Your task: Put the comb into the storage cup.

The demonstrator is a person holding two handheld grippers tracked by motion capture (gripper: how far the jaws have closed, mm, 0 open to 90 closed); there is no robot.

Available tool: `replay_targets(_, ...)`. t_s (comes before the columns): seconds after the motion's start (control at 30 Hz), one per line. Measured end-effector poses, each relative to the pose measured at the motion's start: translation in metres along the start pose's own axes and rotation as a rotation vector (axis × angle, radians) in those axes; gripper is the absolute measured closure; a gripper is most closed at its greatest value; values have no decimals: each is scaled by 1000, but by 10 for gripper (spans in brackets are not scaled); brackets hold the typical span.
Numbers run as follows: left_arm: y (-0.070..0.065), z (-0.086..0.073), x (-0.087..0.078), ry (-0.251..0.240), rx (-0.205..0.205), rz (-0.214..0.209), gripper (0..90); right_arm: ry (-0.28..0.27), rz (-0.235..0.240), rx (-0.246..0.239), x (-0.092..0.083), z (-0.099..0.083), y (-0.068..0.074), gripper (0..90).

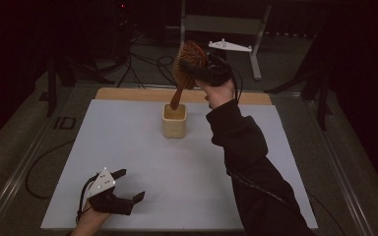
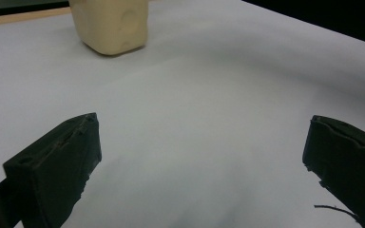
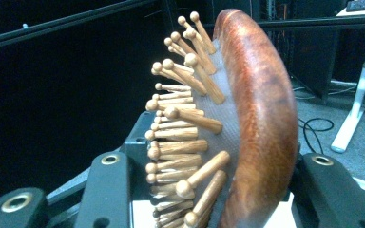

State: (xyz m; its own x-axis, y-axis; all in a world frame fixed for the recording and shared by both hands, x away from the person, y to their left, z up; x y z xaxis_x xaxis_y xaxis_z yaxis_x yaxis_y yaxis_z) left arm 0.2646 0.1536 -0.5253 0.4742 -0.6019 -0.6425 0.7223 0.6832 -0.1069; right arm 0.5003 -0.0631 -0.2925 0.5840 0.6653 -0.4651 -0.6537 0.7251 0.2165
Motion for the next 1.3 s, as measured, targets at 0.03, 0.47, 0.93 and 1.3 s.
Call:
replay_targets(0.03, 0, 0, -1, -3, -1, 1, 0, 4, -7, 1, 5, 0, -1, 505)
replay_targets(0.47, -1, 1, -3, -13, 9, 2, 0, 49, -18, 30, 34, -15, -7, 505)
replay_targets(0.93, -3, 1, -3, -17, 11, -4, 0, 91, -26, 37, 52, -32, -8, 505)
replay_targets(1.3, -2, 0, -3, -17, 8, -1, 0, 124, -36, 44, 66, -52, -9, 504)
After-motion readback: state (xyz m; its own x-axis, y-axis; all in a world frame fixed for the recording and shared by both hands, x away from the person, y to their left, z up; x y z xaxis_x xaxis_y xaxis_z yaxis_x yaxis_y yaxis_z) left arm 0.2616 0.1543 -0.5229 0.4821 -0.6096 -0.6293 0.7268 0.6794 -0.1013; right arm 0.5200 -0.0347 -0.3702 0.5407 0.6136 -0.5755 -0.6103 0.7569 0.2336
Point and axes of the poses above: each handheld gripper's, and its own axes: x roughly forward along the jaws, z roughly out of its top, y roughly to its left, the point moved 7 cm from there along x, roughly forward along the jaws, and after that the axes turned 14 degrees about y, right-handed, at the moved point
